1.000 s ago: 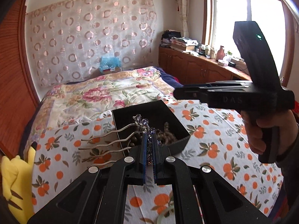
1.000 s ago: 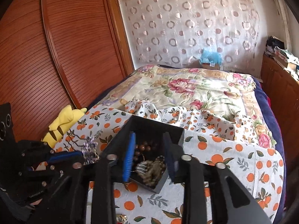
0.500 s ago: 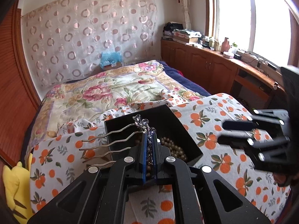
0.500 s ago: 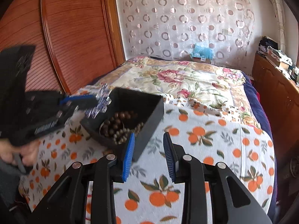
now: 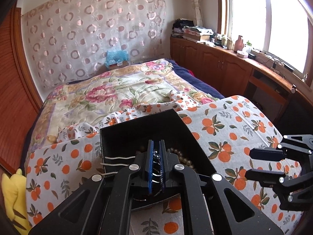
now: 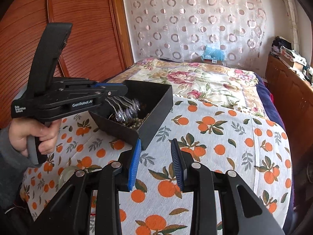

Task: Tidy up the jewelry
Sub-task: 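Reach the right tool to the red-string pendant and close on it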

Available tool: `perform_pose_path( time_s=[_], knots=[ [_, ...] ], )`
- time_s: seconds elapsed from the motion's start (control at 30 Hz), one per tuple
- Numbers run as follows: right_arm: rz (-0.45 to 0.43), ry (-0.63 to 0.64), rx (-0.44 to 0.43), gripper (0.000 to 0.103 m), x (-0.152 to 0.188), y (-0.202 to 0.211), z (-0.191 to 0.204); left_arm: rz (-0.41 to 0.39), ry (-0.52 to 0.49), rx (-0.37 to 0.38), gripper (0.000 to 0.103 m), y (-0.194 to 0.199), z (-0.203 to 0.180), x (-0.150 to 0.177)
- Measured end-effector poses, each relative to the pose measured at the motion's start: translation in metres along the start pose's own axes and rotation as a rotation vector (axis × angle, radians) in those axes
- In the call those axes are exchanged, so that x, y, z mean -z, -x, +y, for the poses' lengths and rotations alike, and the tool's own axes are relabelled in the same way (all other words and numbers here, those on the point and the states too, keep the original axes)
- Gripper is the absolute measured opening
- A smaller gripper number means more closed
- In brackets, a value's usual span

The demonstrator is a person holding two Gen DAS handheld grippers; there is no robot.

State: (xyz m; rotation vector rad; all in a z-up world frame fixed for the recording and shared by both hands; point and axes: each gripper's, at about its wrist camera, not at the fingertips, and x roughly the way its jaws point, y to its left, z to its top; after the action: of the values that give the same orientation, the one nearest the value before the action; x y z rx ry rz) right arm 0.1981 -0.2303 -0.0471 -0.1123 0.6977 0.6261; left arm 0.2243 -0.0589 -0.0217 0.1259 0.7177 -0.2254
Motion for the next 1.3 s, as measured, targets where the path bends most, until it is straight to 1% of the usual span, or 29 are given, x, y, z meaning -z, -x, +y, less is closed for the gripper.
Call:
perform_pose_path(
  time_s=[0.23,0.6,0.8,0.87,0.93,0.97,1.03,1.2,1.3],
  knots=[
    [-0.010,0.007,-0.015,0.034,0.008,0.007,0.008,-0.008,-0.007,0.013,0.005,0.013,-0.005,0.011],
    [0.013,0.046,-0.034,0.034,0.028,0.005,0.031,-0.043,-0.014,0.029,0.005,0.057,-0.008,0.053],
    [0.037,0.057,-0.041,0.034,0.038,0.001,0.041,-0.052,-0.014,0.024,0.005,0.073,-0.008,0.070],
    [0.042,0.054,-0.046,0.034,0.041,0.001,0.043,-0.055,-0.006,0.027,0.011,0.078,-0.006,0.076],
    [0.047,0.055,-0.050,0.034,0.045,0.002,0.045,-0.063,0.008,0.032,0.031,0.085,-0.003,0.084],
    [0.050,0.063,-0.051,0.034,0.046,0.002,0.047,-0.064,0.013,0.035,0.034,0.088,-0.001,0.088],
    [0.061,0.089,-0.039,0.034,0.051,0.002,0.052,-0.059,0.022,0.034,0.047,0.092,0.002,0.096],
    [0.088,0.095,-0.055,0.034,0.058,0.001,0.057,-0.041,0.048,0.024,0.059,0.100,0.010,0.116],
    [0.105,0.102,-0.067,0.034,0.064,0.001,0.061,-0.024,0.051,0.015,0.062,0.102,0.014,0.128]
  ],
)
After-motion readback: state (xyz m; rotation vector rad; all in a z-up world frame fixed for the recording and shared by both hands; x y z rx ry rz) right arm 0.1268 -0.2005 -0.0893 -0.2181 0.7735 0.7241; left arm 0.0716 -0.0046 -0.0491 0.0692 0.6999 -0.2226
